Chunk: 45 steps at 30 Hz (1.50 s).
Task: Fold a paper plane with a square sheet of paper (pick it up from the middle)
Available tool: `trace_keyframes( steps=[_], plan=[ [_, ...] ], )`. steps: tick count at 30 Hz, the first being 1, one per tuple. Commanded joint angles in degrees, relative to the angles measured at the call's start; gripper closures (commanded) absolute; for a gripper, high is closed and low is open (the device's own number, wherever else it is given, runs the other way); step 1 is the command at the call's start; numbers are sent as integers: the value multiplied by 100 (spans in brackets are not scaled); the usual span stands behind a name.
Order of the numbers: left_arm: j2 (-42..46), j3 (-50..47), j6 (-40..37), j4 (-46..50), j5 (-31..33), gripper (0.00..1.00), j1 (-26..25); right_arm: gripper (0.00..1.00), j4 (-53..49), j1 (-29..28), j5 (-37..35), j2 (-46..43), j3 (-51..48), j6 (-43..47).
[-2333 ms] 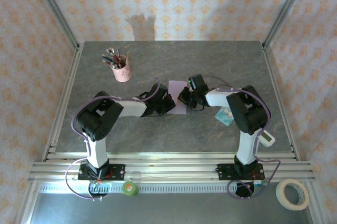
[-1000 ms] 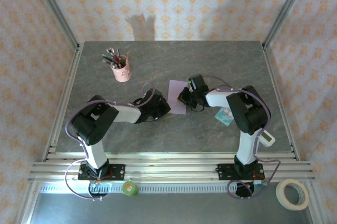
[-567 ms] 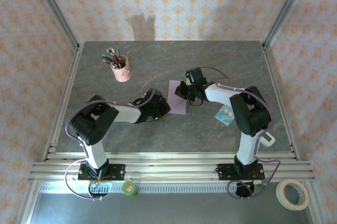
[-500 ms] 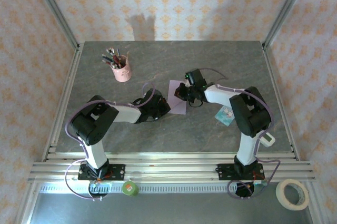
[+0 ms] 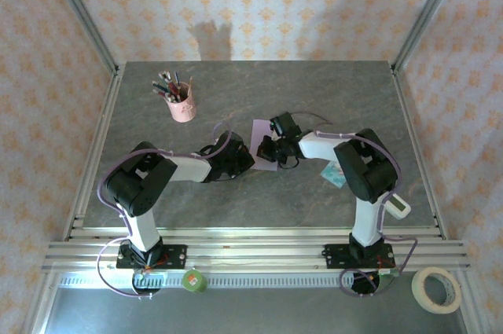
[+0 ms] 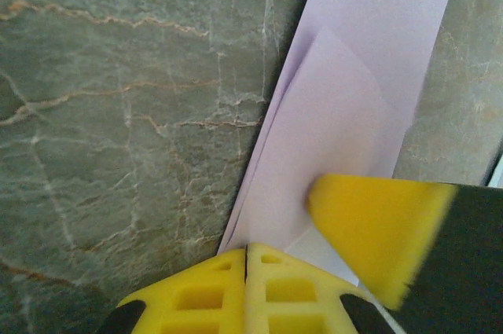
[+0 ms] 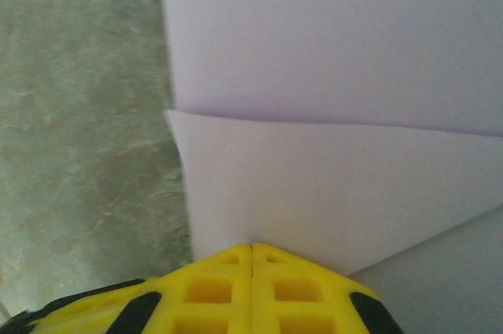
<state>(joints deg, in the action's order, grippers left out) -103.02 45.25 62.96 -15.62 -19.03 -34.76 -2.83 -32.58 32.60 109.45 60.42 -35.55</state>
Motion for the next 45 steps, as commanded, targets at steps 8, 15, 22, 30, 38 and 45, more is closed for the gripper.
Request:
trace_keyframes(
  steps=[8,15,22,30,38,45],
  plan=[
    [-280,-168,-103,1011,201,100,40,100,-192,331,-581,65,-108,-10],
    [-306,-175,-166,998,149,100,57,100,-377,1290,-766,12,-17,381],
    [-280,58,-295,1018,73,100,61,100,-577,1503,-799,-463,174,699],
    [-218,135,-284,1017,35,100,57,100,-17,636,-98,-606,-44,403],
    [10,327,-395,856,-109,100,57,100,77,445,82,-41,75,337],
    [117,571,-538,305,-517,100,59,100,-269,443,-218,207,12,497]
  ],
)
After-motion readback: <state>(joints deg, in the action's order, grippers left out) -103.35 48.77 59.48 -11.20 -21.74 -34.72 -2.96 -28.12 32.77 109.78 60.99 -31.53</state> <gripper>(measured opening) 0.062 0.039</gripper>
